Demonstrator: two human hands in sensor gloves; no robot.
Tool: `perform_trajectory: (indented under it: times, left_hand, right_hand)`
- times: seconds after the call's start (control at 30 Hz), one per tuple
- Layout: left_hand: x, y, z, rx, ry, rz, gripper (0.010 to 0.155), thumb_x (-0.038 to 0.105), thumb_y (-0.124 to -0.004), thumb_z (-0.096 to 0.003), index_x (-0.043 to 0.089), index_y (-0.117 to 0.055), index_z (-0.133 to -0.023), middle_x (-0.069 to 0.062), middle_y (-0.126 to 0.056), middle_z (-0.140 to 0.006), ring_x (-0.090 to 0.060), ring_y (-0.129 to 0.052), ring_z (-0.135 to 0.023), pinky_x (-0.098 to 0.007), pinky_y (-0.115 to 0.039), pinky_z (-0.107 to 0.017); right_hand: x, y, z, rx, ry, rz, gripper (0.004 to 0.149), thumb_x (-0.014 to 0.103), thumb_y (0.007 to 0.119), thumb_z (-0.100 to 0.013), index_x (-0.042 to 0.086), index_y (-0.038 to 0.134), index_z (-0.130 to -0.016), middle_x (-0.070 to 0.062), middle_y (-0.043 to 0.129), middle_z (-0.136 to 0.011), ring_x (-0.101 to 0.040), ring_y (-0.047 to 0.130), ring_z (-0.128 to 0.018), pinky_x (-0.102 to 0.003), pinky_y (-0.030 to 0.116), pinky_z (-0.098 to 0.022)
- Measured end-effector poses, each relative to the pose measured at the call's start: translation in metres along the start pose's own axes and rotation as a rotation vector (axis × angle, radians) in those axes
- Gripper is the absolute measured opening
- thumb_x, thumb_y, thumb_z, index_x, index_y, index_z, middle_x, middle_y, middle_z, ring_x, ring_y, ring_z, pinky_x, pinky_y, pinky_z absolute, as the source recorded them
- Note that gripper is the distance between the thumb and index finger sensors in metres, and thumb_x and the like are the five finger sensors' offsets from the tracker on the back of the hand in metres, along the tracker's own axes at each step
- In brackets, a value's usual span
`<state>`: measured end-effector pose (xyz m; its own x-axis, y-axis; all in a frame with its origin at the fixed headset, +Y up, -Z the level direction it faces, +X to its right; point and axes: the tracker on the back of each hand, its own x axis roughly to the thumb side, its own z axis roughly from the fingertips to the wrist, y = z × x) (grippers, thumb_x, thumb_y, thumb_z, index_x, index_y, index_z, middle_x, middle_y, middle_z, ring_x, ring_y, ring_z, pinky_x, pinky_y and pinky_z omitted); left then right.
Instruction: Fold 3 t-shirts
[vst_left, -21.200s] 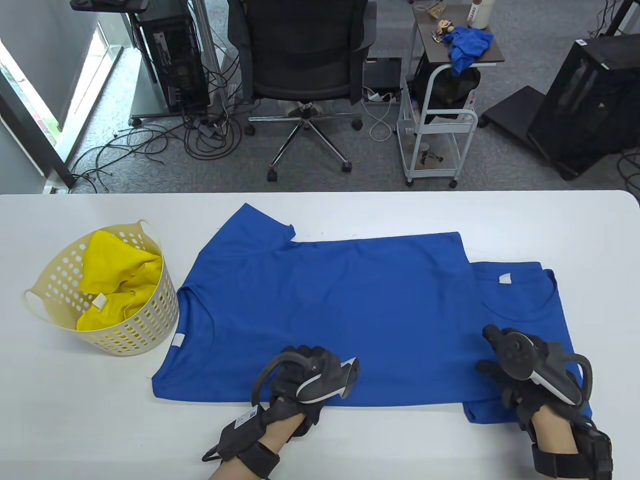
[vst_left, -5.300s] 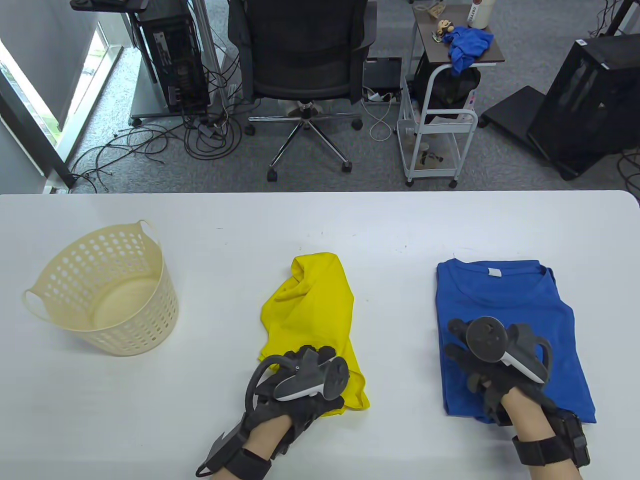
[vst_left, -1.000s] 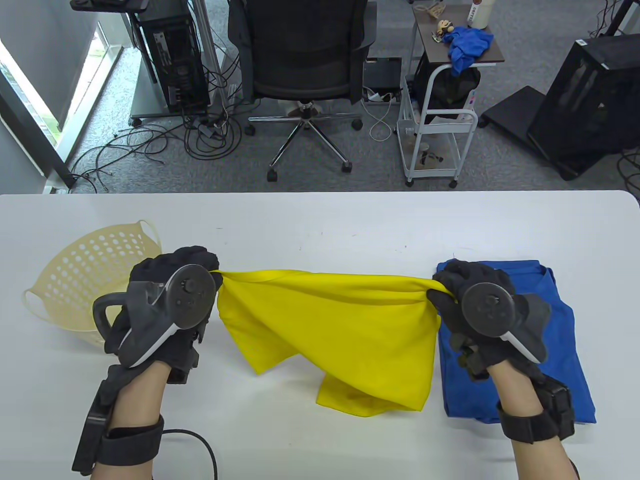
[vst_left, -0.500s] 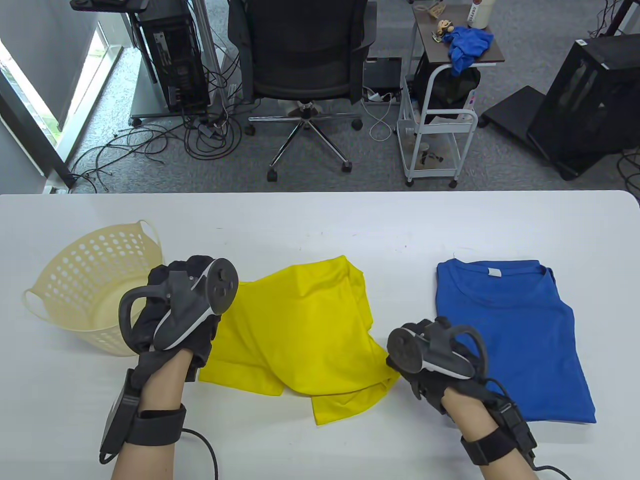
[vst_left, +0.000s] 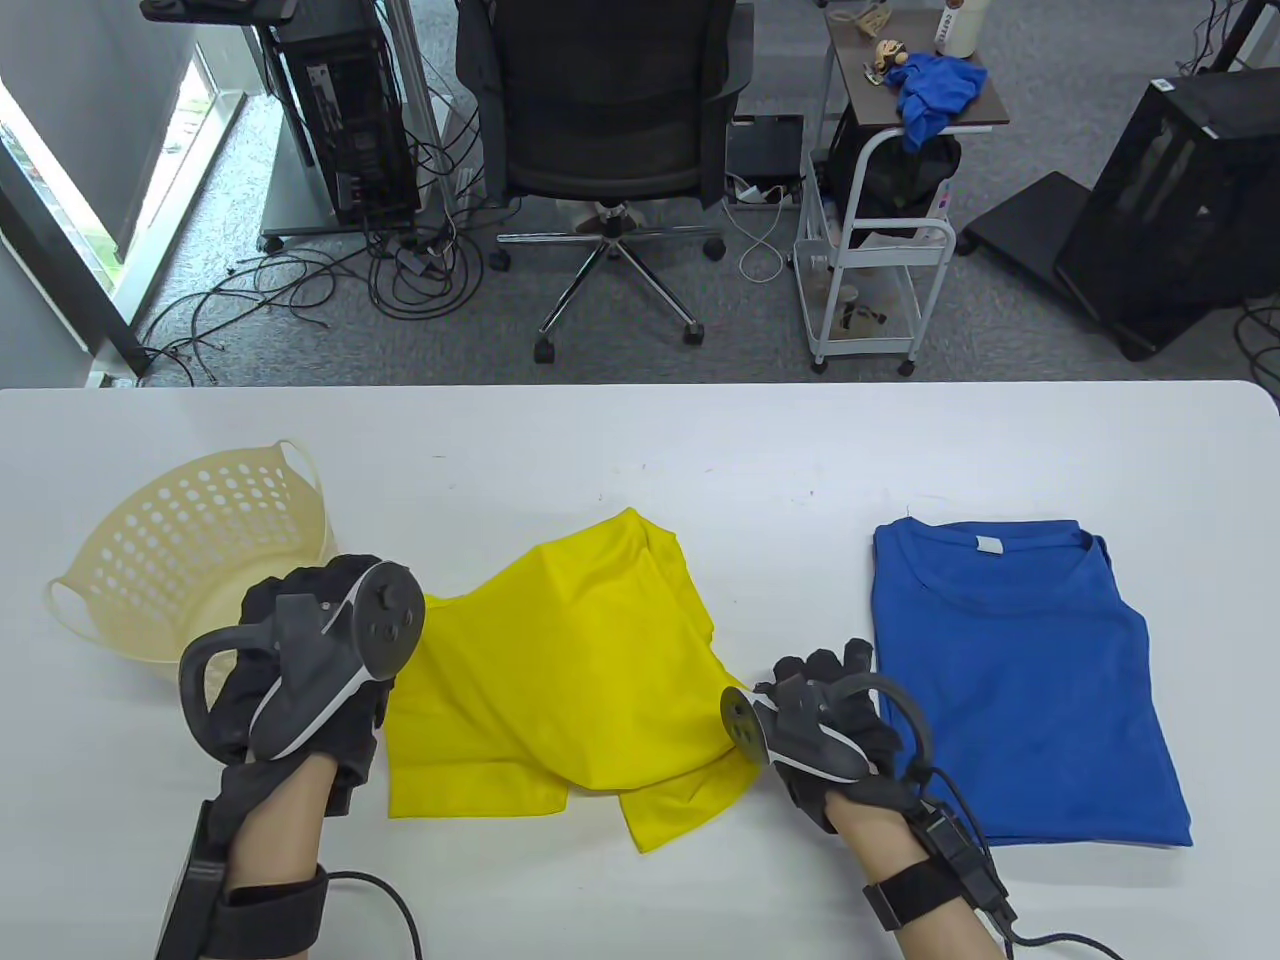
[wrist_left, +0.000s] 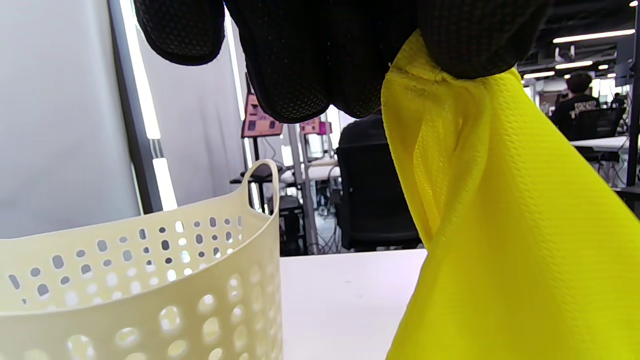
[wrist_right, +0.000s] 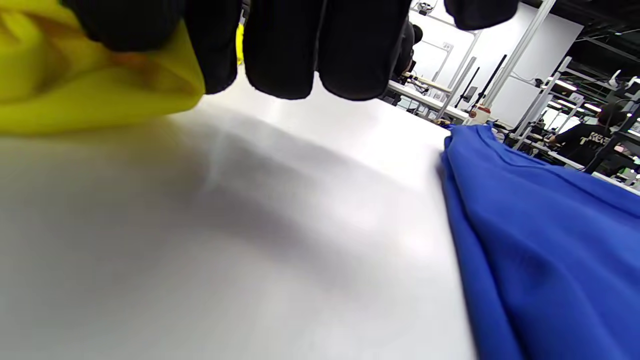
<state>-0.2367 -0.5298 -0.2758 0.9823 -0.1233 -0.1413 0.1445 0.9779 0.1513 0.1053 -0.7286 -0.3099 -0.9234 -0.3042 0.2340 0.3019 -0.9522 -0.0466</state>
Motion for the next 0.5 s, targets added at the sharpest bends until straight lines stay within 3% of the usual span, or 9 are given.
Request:
perform_trajectory:
  times: [0.13,0.33,0.4,0.5]
  left_hand:
    - [-0.021,0.011,0.007,0.025,0.034,0.016,0.041,0.051,-0.074,-0.0418,0.042,-0.08,-0.081,0.012,-0.086,-0.091,-0.013,-0.09,-0.083,-0.049,-0.071,-0.071]
    - [-0.053,0.026,0.015,0.071,0.098,0.064,0.041,0.051,-0.072,-0.0432,0.04,-0.078,-0.083,0.011,-0.085,-0.092,-0.015,-0.089,-0.084,-0.05,-0.07,-0.072]
    - [-0.055,0.021,0.011,0.062,0.098,0.076,0.041,0.051,-0.072,-0.0433,0.04,-0.079,-0.082,0.011,-0.085,-0.092,-0.015,-0.089,-0.084,-0.05,-0.07,-0.072]
    - [-0.049,0.006,0.004,0.031,0.084,0.066,0.041,0.052,-0.073,-0.0432,0.04,-0.079,-0.082,0.011,-0.085,-0.092,-0.015,-0.089,-0.084,-0.05,-0.069,-0.072]
  right_hand:
    - [-0.032,-0.047,0.018,-0.171,0.07,-0.052,0.039,0.04,0.073,-0.043,0.03,0.081,-0.08,0.0,0.08,-0.095,-0.034,0.081,-0.088,-0.072,0.05,-0.07]
    - [-0.093,-0.135,0.065,-0.407,0.172,-0.094,0.04,0.036,0.072,-0.045,0.025,0.081,-0.083,-0.004,0.078,-0.097,-0.038,0.077,-0.091,-0.074,0.047,-0.07]
    - [-0.103,-0.144,0.065,-0.384,0.194,-0.051,0.04,0.037,0.074,-0.044,0.026,0.083,-0.082,-0.004,0.081,-0.096,-0.039,0.078,-0.091,-0.074,0.049,-0.069]
    - [-0.106,-0.125,0.045,-0.225,0.199,-0.027,0.04,0.037,0.073,-0.045,0.027,0.082,-0.083,-0.005,0.077,-0.099,-0.041,0.074,-0.093,-0.074,0.047,-0.07]
